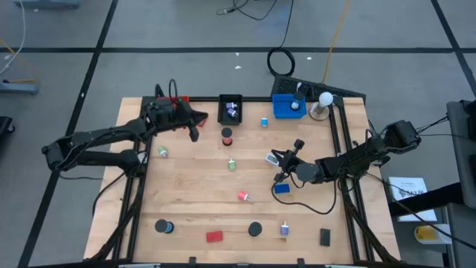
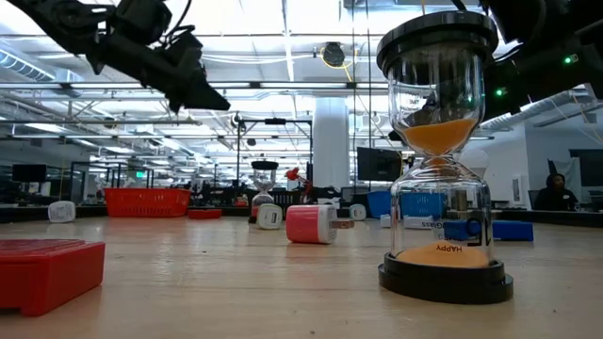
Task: Pick & Place Office items
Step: Put the red hourglass into the blue bin
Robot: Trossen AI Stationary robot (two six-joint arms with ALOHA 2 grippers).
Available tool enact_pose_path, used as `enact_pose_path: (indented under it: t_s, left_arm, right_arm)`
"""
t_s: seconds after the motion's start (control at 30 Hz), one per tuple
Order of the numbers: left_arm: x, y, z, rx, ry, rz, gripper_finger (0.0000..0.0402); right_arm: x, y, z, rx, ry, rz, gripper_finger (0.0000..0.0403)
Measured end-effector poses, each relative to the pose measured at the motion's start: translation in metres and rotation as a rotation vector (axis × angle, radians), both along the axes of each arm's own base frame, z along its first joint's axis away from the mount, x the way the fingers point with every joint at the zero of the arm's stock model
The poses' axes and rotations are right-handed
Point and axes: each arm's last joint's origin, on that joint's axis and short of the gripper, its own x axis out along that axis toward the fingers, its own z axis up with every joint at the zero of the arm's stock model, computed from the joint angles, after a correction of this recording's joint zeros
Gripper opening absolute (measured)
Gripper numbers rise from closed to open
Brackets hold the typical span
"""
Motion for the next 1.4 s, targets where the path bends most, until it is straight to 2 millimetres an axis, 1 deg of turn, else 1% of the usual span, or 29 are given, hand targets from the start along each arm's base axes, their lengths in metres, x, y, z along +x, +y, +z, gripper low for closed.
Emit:
enact_pose_path:
  t_s: [0.1,0.2,0.27,0.37,0.47,0.6,0.73,0.83,0.93,1.1,1.27,1.4]
  left_arm:
    - [0.003,-0.010,-0.007,0.036,0.020,-0.033,0.0006]
    - [0.006,-0.023,-0.015,0.062,-0.030,-0.093,0.0009]
    - [0.007,-0.032,-0.025,0.071,-0.045,-0.125,0.0010]
    - [0.005,-0.046,-0.034,0.098,-0.114,-0.125,0.0004]
    - [0.002,-0.060,-0.042,0.111,-0.198,-0.145,0.0009]
    - [-0.003,-0.077,-0.050,0.135,-0.271,-0.198,0.0011]
    - [-0.005,-0.091,-0.057,0.125,-0.260,-0.241,0.0004]
    - [-0.005,-0.101,-0.057,0.122,-0.263,-0.286,0.0014]
    - [-0.004,-0.108,-0.058,0.135,-0.256,-0.319,0.0016]
    - [0.000,-0.115,-0.066,0.151,-0.210,-0.308,0.0004]
    - [0.007,-0.119,-0.075,0.132,-0.208,-0.318,0.0018]
    - [0.013,-0.121,-0.083,0.134,-0.206,-0.327,0.0015]
  right_arm:
    - [0.000,0.000,0.000,-0.010,0.008,0.003,0.0002]
    - [0.000,0.000,0.000,-0.011,0.009,0.003,0.0001]
    - [0.000,0.000,0.000,-0.010,0.008,0.003,0.0001]
    - [0.000,0.000,0.000,0.001,-0.001,0.000,0.0001]
    - [0.000,0.000,0.000,0.000,-0.002,-0.002,0.0001]
    - [0.002,0.000,0.005,-0.020,-0.032,0.004,0.0003]
    - [0.003,0.002,0.010,0.007,-0.101,0.011,0.0002]
    - [0.002,0.007,0.014,0.028,-0.132,0.027,0.0001]
    - [-0.002,0.010,0.022,0.040,-0.168,0.045,0.0002]
    - [-0.009,0.019,0.041,0.070,-0.229,0.088,0.0008]
    - [-0.010,0.032,0.049,0.113,-0.154,0.119,0.0031]
    - [-0.006,0.040,0.058,0.163,-0.106,0.126,0.0059]
